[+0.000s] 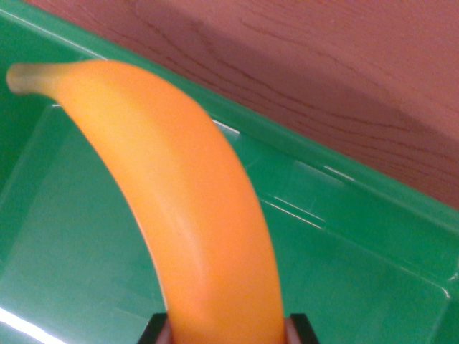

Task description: Pick fruit

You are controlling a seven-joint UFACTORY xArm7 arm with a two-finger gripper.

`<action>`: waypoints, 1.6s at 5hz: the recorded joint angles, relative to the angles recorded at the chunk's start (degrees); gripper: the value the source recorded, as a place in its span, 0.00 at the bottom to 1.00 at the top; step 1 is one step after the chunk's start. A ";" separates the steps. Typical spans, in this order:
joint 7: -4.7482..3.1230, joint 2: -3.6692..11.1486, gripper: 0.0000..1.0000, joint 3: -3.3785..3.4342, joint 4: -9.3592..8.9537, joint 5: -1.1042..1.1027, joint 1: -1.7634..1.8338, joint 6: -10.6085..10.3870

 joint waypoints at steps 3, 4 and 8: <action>-0.03 -1.17 1.00 0.00 1.19 -0.06 0.03 2.36; -0.05 -2.22 1.00 0.00 2.27 -0.11 0.05 4.48; -0.09 -3.88 1.00 0.01 3.97 -0.20 0.09 7.84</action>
